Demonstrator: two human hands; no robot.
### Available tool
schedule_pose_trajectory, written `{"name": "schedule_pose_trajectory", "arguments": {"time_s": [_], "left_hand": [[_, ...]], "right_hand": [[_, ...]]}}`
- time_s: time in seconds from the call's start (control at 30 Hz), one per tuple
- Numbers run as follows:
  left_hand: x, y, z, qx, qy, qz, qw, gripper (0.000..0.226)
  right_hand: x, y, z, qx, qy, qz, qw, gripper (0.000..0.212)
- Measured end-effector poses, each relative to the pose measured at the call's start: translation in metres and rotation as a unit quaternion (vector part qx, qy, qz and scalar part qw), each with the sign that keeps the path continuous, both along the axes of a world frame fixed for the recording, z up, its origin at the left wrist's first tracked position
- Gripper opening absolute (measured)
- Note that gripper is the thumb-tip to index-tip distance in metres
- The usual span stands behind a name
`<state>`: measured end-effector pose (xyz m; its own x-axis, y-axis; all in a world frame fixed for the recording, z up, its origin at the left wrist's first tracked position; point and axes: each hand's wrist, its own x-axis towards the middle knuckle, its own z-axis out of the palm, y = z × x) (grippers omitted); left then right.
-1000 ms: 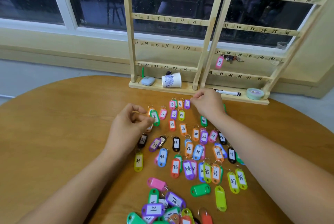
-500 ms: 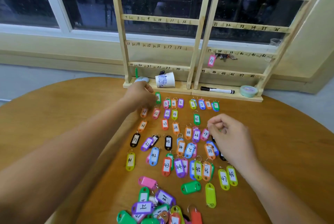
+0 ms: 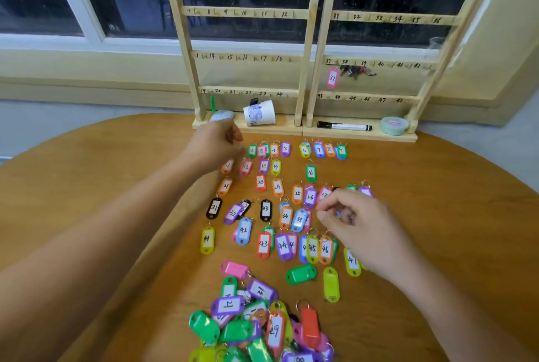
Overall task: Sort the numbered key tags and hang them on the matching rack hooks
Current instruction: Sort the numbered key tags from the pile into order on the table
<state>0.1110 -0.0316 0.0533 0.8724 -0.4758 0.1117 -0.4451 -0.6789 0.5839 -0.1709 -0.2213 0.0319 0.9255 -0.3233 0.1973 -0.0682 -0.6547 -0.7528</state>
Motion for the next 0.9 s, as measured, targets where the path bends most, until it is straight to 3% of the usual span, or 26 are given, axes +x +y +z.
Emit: {"name": "schedule_pose_trajectory", "arguments": {"time_s": [0.4, 0.7, 0.9], "left_hand": [[-0.129, 0.091, -0.01, 0.007, 0.01, -0.144, 0.99, 0.017], [-0.185, 0.071, -0.033, -0.013, -0.026, -0.27, 0.962, 0.016], [-0.208, 0.049, -0.035, 0.01, -0.098, -0.287, 0.953, 0.021]], "right_hand": [[-0.083, 0.019, -0.016, -0.142, 0.039, 0.122, 0.981, 0.021], [-0.115, 0.025, -0.037, -0.268, 0.005, 0.122, 0.956, 0.04], [-0.131, 0.026, -0.045, -0.283, -0.03, 0.131, 0.95, 0.032]]}}
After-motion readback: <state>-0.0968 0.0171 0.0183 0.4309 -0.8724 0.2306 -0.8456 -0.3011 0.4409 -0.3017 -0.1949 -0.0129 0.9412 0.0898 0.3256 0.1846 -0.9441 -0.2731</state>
